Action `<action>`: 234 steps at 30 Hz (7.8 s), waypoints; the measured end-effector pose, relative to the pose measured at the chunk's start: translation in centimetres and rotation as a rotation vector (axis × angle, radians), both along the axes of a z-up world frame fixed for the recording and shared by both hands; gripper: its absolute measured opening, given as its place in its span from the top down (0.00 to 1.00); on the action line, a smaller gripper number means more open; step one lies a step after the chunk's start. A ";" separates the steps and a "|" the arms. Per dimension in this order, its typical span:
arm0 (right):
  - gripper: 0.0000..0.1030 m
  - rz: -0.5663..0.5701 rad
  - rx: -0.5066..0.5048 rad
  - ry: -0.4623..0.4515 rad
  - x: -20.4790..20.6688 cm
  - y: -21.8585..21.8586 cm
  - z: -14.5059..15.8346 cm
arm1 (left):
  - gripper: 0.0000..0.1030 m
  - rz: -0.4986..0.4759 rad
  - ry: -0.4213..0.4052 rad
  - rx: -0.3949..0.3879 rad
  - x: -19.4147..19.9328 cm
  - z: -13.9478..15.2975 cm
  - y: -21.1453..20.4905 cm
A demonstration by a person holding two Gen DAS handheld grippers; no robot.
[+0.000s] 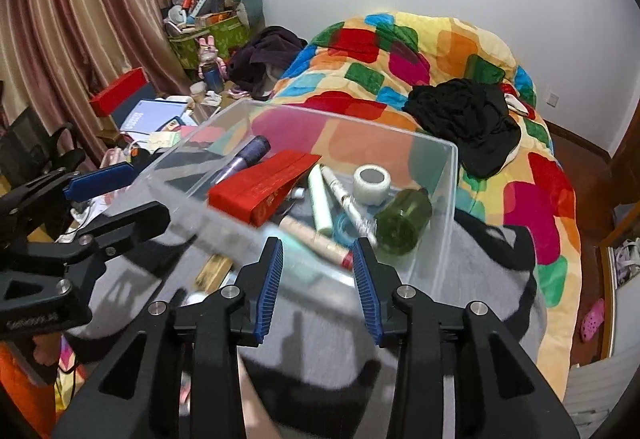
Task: Organize objects
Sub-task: 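Grasp the beige foundation tube with the right gripper while the left grasps the braided rope keychain, then lower the foundation tube and rope keychain into the clear box and release, then grasp the gold case with the left gripper while the right grasps the blue card pack, then drop the gold case and blue card pack into the clear box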
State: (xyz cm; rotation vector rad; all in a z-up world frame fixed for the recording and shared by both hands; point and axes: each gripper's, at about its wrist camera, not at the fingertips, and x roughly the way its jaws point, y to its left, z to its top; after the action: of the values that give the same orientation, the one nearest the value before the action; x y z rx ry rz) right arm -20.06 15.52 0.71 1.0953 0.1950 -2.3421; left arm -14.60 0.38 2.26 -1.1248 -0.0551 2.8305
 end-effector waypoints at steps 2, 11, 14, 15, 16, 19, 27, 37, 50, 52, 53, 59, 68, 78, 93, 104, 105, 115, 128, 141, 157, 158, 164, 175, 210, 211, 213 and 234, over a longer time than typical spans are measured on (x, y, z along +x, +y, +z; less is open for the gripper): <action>0.66 0.014 -0.003 0.000 1.1 0.5 -0.2 | 0.33 -0.006 -0.017 -0.005 0.6 -0.6 0.1; 0.60 0.073 0.006 -0.048 5.5 1.3 -2.8 | 0.30 -0.038 -0.133 -0.013 3.4 -5.1 0.8; 0.56 0.107 0.013 -0.061 5.9 0.4 -3.4 | 0.30 -0.031 -0.139 -0.039 5.0 -5.9 0.7; 0.56 0.120 0.017 -0.068 6.0 -0.1 -3.7 | 0.30 -0.028 -0.141 -0.035 5.5 -6.1 0.5; 0.56 0.134 0.020 -0.078 5.9 -0.7 -4.0 | 0.30 -0.025 -0.148 -0.029 5.9 -6.3 0.2; 0.56 0.182 0.046 -0.100 5.7 -3.0 -5.0 | 0.30 -0.005 -0.158 -0.029 7.1 -6.9 -0.7; 0.67 0.178 0.092 -0.124 4.9 -4.5 -7.0 | 0.30 -0.011 -0.158 0.051 8.5 -6.9 -1.3; 0.86 0.145 0.062 -0.112 6.1 0.2 -6.3 | 0.31 -0.099 -0.161 0.049 7.6 -7.1 3.0; 0.78 0.066 0.053 -0.068 7.5 4.1 -5.5 | 0.80 -0.145 -0.131 -0.055 7.1 -8.2 6.3; 0.70 0.065 0.054 -0.062 7.2 3.4 -5.5 | 0.86 -0.154 -0.127 -0.068 7.3 -8.1 6.5; 0.68 0.062 0.060 -0.060 7.0 3.0 -5.6 | 0.86 -0.154 -0.125 -0.072 7.4 -8.1 6.6; 0.68 -0.012 0.108 -0.057 5.8 2.0 -7.1 | 0.88 -0.122 -0.121 -0.038 7.4 -7.8 5.5; 0.73 -0.008 0.033 -0.073 5.9 2.4 -6.3 | 0.88 -0.066 -0.062 0.022 7.7 -5.6 3.1; 0.73 -0.003 -0.057 -0.022 6.2 2.2 -2.8 | 0.88 -0.011 0.026 0.026 6.8 -2.1 1.2; 0.73 -0.045 -0.123 0.066 3.9 2.5 2.1 | 0.88 0.053 0.100 0.071 3.5 1.6 -0.9; 0.73 -0.069 -0.105 0.048 -0.5 1.7 2.6 | 0.88 0.114 0.104 0.053 -0.7 2.5 -2.1; 0.73 -0.074 -0.100 0.040 -1.0 1.6 2.4 | 0.88 0.126 0.093 0.053 -1.4 2.3 -2.4; 0.73 -0.049 -0.010 -0.063 -5.7 -1.4 -0.3 | 0.88 0.174 -0.030 0.062 -5.9 -0.9 -3.7; 0.61 0.004 0.056 -0.051 -4.5 -2.6 -0.1 | 0.80 0.089 -0.050 0.036 -4.5 -1.5 -1.9; 0.53 0.005 -0.017 0.023 0.3 0.6 1.7 | 0.45 0.017 0.005 -0.037 0.2 -0.9 0.3; 0.44 0.012 -0.005 -0.091 2.3 2.3 -3.4 | 0.41 0.003 -0.237 0.008 -3.7 -7.6 1.1; 0.44 0.018 0.002 -0.100 2.3 2.1 -3.9 | 0.41 -0.001 -0.249 0.008 -3.9 -7.9 1.2; 0.44 0.052 0.049 -0.115 2.4 0.0 -5.3 | 0.62 -0.029 -0.276 0.075 -3.5 -8.5 0.3; 0.41 0.084 0.109 -0.138 1.8 -4.2 -6.6 | 0.77 -0.017 -0.231 0.032 -1.0 -7.7 -1.5; 0.54 -0.026 -0.086 0.003 3.5 -0.4 -0.1 | 0.77 0.016 0.038 0.051 2.4 -0.7 -0.2; 0.54 -0.034 -0.092 0.011 3.4 -0.2 0.3 | 0.77 0.015 0.043 0.055 2.3 -0.4 -0.2; 0.54 -0.054 -0.106 0.028 3.1 0.2 1.0 | 0.77 0.015 0.054 0.055 1.9 0.0 0.0; 0.54 -0.154 -0.059 -0.024 -3.2 -0.1 -0.6 | 0.77 0.014 -0.055 0.096 -5.6 -1.8 0.1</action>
State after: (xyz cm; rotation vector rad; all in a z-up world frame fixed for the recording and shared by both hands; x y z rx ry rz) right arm -23.29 15.41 0.13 1.1453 0.0336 -2.4513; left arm -20.16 0.50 0.49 -1.1866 -0.2009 2.7755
